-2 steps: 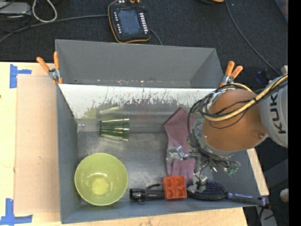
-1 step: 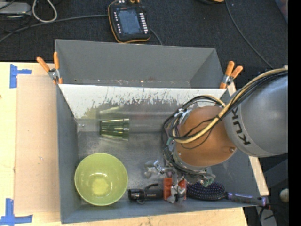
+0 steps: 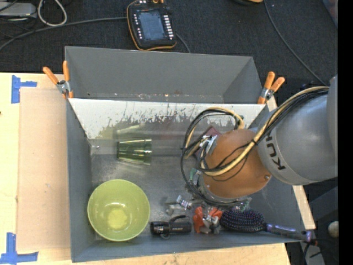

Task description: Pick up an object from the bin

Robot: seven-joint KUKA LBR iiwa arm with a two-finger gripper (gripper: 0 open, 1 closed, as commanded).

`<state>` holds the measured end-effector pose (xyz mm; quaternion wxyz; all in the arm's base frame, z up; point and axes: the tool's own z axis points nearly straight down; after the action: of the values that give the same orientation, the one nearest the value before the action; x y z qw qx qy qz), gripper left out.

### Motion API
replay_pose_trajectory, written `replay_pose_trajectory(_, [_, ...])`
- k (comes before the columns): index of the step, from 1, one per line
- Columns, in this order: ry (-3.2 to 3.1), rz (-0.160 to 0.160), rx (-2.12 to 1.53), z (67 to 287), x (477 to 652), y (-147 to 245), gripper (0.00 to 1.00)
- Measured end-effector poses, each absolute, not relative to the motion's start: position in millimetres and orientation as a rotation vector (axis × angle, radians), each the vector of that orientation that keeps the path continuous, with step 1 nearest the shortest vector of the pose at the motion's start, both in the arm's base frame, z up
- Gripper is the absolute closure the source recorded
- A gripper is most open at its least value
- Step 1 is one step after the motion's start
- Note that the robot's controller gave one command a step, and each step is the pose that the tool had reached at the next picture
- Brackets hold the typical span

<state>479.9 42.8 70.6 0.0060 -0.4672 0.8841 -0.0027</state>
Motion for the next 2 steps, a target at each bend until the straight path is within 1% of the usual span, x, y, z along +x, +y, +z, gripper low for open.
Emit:
replay_pose_trajectory(1, [3.002, 0.008, -0.926, 70.3, 490.2, -49.9, 1.00])
replay_pose_trajectory(2, [3.002, 0.008, -0.926, 70.3, 490.3, -49.8, 1.00])
